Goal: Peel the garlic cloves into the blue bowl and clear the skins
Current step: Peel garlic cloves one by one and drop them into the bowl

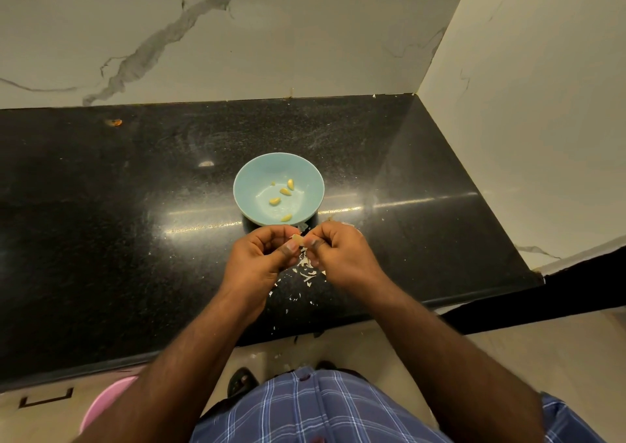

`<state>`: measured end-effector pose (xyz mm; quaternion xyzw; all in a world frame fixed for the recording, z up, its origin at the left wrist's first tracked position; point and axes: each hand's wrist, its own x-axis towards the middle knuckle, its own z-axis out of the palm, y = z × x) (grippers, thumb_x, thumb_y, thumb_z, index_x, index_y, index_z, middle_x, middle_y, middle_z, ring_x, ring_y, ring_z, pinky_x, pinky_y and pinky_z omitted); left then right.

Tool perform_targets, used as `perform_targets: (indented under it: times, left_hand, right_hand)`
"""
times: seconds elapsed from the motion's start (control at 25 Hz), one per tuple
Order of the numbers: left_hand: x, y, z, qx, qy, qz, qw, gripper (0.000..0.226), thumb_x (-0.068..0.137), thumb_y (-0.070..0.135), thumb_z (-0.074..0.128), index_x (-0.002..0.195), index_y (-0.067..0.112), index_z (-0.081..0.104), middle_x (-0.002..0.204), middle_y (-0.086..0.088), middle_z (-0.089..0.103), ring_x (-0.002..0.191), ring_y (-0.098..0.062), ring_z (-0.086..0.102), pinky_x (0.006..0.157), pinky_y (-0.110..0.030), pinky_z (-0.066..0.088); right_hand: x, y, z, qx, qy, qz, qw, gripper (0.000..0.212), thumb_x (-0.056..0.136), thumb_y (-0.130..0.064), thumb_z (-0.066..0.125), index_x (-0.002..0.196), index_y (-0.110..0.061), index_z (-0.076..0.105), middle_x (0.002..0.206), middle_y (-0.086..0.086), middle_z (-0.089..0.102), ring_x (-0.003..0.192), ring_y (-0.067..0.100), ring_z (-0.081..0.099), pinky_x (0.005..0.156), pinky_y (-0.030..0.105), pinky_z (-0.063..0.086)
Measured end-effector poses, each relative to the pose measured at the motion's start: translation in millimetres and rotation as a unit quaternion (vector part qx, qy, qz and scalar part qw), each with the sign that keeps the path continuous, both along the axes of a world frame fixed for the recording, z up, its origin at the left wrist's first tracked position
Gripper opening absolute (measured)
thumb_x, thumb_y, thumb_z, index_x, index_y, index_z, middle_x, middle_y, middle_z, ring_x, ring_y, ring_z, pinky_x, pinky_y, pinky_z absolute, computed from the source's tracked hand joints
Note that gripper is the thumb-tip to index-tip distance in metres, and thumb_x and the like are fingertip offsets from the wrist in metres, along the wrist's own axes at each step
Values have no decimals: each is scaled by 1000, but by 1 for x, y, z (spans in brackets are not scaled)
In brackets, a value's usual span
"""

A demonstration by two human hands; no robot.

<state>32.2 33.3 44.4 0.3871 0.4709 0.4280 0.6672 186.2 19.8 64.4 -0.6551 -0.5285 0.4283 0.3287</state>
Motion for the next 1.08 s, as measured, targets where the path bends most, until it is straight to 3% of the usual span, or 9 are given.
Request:
perform_targets:
  times: [0.12, 0.2, 0.4, 0.48, 0.6, 0.8, 0.96, 1.08]
  left_hand:
    - [-1, -2, -2, 24, 19, -7, 1000, 17, 93, -1, 66, 98, 13, 74, 92, -9, 75, 90, -22, 70, 76, -27, 58]
    - [-1, -4, -1, 36, 21, -5, 999, 16, 93, 0, 65, 100, 12, 73, 95, -11, 75, 89, -21, 70, 78, -28, 58]
    - [3, -3, 6, 5, -21, 51, 998, 10, 93, 2, 66, 102, 2, 70, 87, -10, 74, 78, -17, 71, 72, -25, 60]
    - [2, -4, 7, -7, -21, 46, 999, 8, 92, 4, 68, 99, 2, 71, 86, -11, 75, 76, -16, 72, 68, -22, 59]
    - [0, -5, 6, -11, -25, 34, 999, 11, 89, 3, 70, 100, 2, 72, 88, -15, 75, 77, -18, 71, 67, -22, 59]
    - [-2, -3, 6, -8, -41, 29, 999, 18, 83, 3, 72, 101, 3, 73, 92, -15, 76, 81, -19, 72, 73, -24, 61]
    - [-3, -5, 4, 8, -40, 19, 999, 19, 87, -4, 67, 92, 12, 78, 90, -13, 76, 85, -21, 72, 74, -24, 60]
    - [-4, -6, 6, -4, -48, 23, 999, 17, 91, -3, 65, 97, 9, 75, 93, -12, 76, 88, -21, 73, 76, -25, 61]
  right_hand:
    - [-4, 0, 3, -76, 127, -35, 988, 28, 103, -11, 54, 77, -14, 62, 63, 0, 58, 55, 10, 51, 50, 19, 45]
    - [-6, 0, 3, -94, 162, -52, 981, 27, 105, -13, 52, 81, -10, 64, 64, 2, 58, 56, 11, 51, 50, 19, 45]
    - [0, -7, 1, 36, 121, -9, 992, 5, 94, -12, 71, 93, -14, 75, 79, -1, 76, 76, 12, 72, 76, 29, 60]
    - [0, -9, -1, 72, 49, 1, 996, 8, 90, -14, 75, 98, -15, 77, 86, -2, 77, 84, 11, 74, 82, 33, 61]
    - [0, -8, 0, 97, -17, -36, 994, 5, 91, -16, 74, 92, -17, 78, 81, -7, 75, 78, 6, 71, 77, 33, 60]
    - [-1, -6, 8, 2, 46, -53, 998, 19, 93, -16, 72, 75, -23, 71, 56, -13, 63, 54, -2, 54, 58, 22, 46]
    - [-2, -1, 12, -62, 140, -74, 985, 20, 96, -9, 65, 77, -14, 72, 64, 2, 67, 60, 9, 57, 56, 21, 46]
    - [0, -1, 12, -47, 158, -58, 985, 12, 94, -11, 69, 85, -12, 75, 73, 7, 70, 68, 14, 61, 57, 21, 49]
